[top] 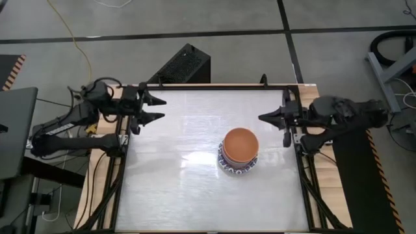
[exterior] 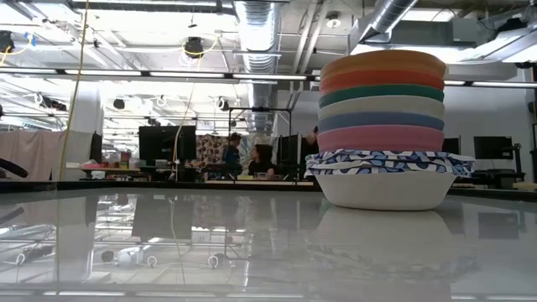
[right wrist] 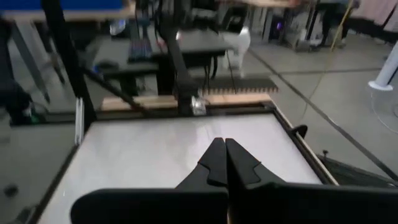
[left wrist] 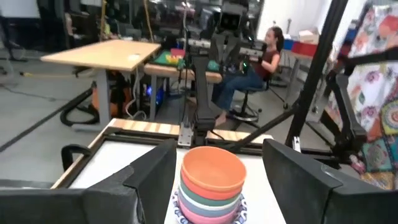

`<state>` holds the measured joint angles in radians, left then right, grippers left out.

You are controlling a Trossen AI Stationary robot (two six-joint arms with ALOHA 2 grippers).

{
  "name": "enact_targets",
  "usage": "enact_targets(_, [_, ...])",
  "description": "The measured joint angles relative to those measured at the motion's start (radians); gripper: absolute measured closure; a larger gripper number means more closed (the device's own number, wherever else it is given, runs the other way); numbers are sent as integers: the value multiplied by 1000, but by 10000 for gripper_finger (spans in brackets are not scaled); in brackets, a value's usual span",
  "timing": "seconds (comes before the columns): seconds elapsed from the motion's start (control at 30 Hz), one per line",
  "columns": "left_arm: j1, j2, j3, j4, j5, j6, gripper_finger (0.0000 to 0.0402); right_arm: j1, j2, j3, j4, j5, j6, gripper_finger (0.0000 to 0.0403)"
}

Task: Nest bowls inside each other by size order
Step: Return to Home Position

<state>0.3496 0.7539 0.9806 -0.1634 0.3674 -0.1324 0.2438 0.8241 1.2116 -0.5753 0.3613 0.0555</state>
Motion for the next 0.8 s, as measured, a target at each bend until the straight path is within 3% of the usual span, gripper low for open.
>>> enact_targets(0.2, [0,-111,-182,103,-45,-23,174,-41,-199,-275,244,0,22,399])
enact_targets(0.43, [0,-223,-350,168,-121,-87,174,-83,-411,-471,272,0,152,399])
enact_targets(0.8, [0,-440,-577,173,-226,-165,174,-84,-727,-686,284,62,209,399])
